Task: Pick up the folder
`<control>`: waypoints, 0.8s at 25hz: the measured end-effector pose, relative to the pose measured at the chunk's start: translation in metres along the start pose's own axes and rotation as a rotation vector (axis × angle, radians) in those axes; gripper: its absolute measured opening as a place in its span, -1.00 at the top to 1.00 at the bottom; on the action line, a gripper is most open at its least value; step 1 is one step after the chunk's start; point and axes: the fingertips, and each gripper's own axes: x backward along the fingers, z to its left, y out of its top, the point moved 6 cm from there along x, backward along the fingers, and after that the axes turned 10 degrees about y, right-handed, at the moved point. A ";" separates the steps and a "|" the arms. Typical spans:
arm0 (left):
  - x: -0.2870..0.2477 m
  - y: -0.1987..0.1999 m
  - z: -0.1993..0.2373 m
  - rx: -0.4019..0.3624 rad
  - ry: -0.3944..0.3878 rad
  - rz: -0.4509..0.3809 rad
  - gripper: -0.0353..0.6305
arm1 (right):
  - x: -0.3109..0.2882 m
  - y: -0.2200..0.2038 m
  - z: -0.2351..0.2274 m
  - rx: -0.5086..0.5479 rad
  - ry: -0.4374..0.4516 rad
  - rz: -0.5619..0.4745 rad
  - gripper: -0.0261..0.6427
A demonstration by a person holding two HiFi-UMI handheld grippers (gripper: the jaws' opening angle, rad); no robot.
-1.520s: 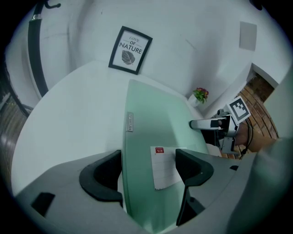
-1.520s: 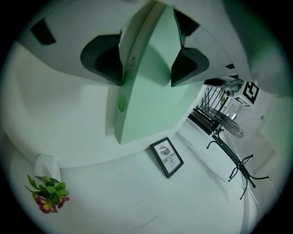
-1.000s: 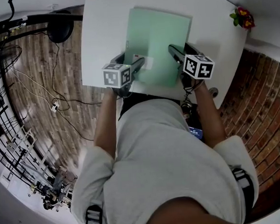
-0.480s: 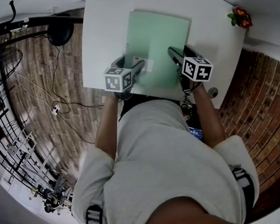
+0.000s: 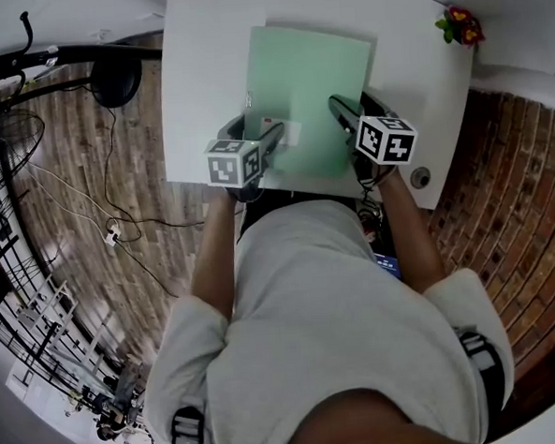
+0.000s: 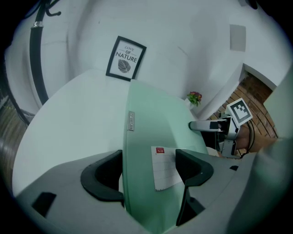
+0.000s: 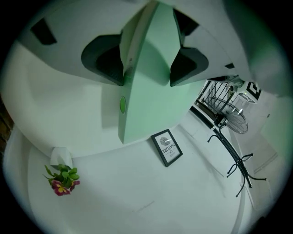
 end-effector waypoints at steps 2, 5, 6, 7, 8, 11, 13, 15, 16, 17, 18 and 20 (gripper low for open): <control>0.003 0.001 -0.001 -0.003 -0.012 -0.011 -0.20 | 0.005 0.001 0.003 0.002 -0.010 -0.015 -0.03; 0.009 0.003 -0.003 -0.011 -0.021 -0.024 -0.20 | 0.012 0.002 0.010 0.006 -0.027 -0.034 -0.03; 0.011 0.003 -0.003 -0.016 -0.024 -0.028 -0.20 | 0.014 0.002 0.012 0.008 -0.033 -0.040 -0.03; 0.012 0.003 -0.004 -0.020 -0.027 -0.032 -0.20 | 0.016 0.002 0.013 0.011 -0.037 -0.047 -0.03; 0.014 0.004 -0.005 -0.025 -0.030 -0.037 -0.20 | 0.018 0.002 0.015 0.014 -0.041 -0.054 -0.03; 0.020 0.003 -0.006 -0.035 -0.039 -0.049 -0.20 | 0.024 0.002 0.021 0.020 -0.051 -0.071 -0.03; 0.025 0.004 -0.006 -0.044 -0.043 -0.059 -0.20 | 0.028 0.002 0.027 0.026 -0.062 -0.081 -0.03; 0.028 0.005 -0.006 -0.054 -0.047 -0.068 -0.20 | 0.031 0.002 0.031 0.032 -0.072 -0.094 -0.03; 0.029 0.006 -0.006 -0.060 -0.050 -0.071 -0.20 | 0.033 0.002 0.033 0.035 -0.076 -0.101 -0.03; 0.031 0.006 -0.006 -0.066 -0.053 -0.075 -0.20 | 0.035 0.002 0.035 0.037 -0.080 -0.107 -0.03; 0.033 0.006 -0.007 -0.071 -0.057 -0.078 -0.20 | 0.037 0.001 0.037 0.038 -0.084 -0.111 -0.03; 0.035 0.003 -0.008 -0.077 -0.064 -0.077 -0.20 | 0.041 -0.002 0.040 0.038 -0.090 -0.117 -0.03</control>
